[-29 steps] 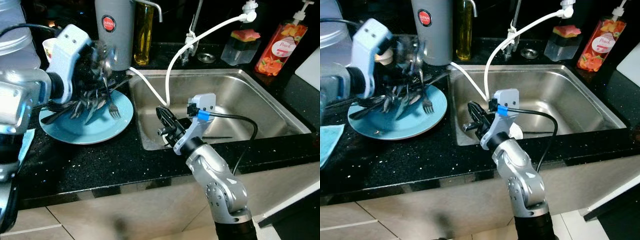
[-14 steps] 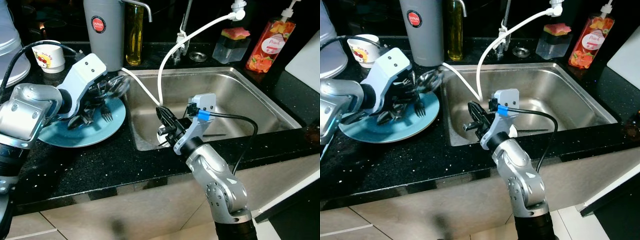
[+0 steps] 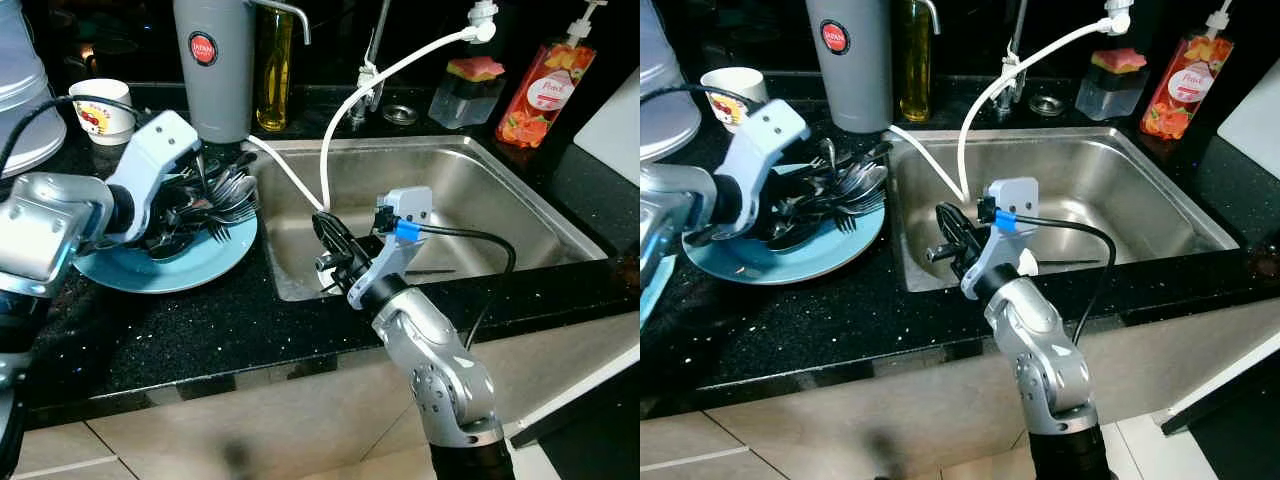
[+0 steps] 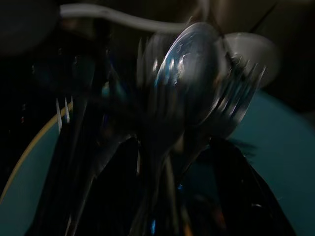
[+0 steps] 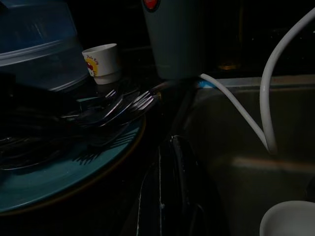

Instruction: Kitchen organization

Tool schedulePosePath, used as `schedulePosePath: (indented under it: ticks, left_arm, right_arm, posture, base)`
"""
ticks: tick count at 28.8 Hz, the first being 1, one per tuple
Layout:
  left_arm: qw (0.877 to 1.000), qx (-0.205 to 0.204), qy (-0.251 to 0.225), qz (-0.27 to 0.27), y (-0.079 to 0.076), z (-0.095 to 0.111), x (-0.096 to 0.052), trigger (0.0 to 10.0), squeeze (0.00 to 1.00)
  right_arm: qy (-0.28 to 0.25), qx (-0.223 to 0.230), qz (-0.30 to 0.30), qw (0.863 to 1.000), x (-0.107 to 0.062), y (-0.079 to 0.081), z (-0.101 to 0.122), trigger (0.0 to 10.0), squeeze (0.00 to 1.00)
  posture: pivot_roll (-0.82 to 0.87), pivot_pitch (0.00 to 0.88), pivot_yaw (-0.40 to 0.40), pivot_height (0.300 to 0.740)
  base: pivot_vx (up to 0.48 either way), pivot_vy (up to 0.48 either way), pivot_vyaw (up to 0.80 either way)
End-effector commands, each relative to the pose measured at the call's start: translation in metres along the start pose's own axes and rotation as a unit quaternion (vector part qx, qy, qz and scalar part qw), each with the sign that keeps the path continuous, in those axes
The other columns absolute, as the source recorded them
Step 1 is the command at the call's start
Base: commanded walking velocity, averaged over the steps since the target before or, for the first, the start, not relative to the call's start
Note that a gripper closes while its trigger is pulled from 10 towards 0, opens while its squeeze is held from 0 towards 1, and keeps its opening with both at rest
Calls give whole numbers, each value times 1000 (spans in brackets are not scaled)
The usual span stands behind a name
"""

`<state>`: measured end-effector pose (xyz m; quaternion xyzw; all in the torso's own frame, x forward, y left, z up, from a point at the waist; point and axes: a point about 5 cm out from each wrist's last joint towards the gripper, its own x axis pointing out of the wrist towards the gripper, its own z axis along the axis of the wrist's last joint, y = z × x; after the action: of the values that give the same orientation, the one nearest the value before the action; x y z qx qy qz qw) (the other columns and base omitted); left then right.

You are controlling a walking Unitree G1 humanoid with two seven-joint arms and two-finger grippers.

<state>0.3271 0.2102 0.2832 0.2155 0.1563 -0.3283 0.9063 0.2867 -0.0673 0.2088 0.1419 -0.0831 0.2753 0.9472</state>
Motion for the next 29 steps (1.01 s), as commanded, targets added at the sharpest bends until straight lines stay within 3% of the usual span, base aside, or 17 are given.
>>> schedulePosePath:
  ticks: [1,6,8,9,11,12,13,14,15,17,21,22,29]
  left_arm:
    - [1000,16,-14,-6,0,8,-8,10000,0]
    - [1000,22,-15,-7,1,9,-11,10000,0]
    - [1000,29,10,-1,1,0,-9,10000,0]
    - [999,35,30,5,2,-7,-8,8980,0]
    - [999,37,34,6,3,-9,-8,8980,0]
    - [998,42,43,11,4,-12,-8,8196,0]
    - [998,45,50,15,4,-15,-8,4863,0]
    - [997,46,58,19,5,-17,-8,4863,0]
    - [996,53,71,23,6,-21,-8,3686,0]
    - [995,59,80,25,6,-25,-8,3216,0]
    - [994,63,88,24,5,-29,-7,3020,0]
    - [994,61,82,27,6,-27,-7,118,0]
    - [998,49,33,33,9,-9,-10,0,0]
  right_arm:
    - [2,-2,-2,1000,-1,-2,-1,10000,0]
    - [1,-2,-1,1000,0,-1,-1,10000,0]
    - [1,-2,0,1000,0,-1,-1,10000,0]
    - [1,-2,0,1000,0,-1,-2,10000,0]
    - [1,-2,0,1000,0,-1,-2,10000,0]
    - [1,-2,0,1000,0,-1,-2,10000,0]
    - [1,-2,0,1000,0,-1,-2,10000,0]
    - [1,-2,0,1000,0,-1,-2,10000,0]
    - [1,-2,0,1000,0,-1,-2,10000,0]
    - [1,-2,0,1000,0,-1,-2,10000,0]
    - [1,-2,0,1000,0,-1,-1,10000,0]
    - [1,-2,-1,1000,0,-1,-1,10000,0]
    - [1,-2,-2,1000,-1,-2,-1,10000,0]
  posture:
    - [291,14,-57,740]
    - [292,12,-58,740]
    - [293,10,-58,740]
    - [293,10,-58,740]
    - [293,10,-58,740]
    - [292,10,-58,740]
    - [292,10,-57,740]
    - [292,10,-57,740]
    - [293,10,-58,740]
    - [294,11,-58,740]
    - [292,12,-57,740]
    - [292,13,-58,740]
    - [290,17,-58,740]
  base:
    - [0,0,0]
    - [0,0,0]
    - [0,0,0]
    - [0,0,0]
    - [0,0,0]
    - [0,0,0]
    - [0,0,0]
    - [0,0,0]
    - [0,0,0]
    - [0,0,0]
    - [0,0,0]
    - [0,0,0]
    - [0,0,0]
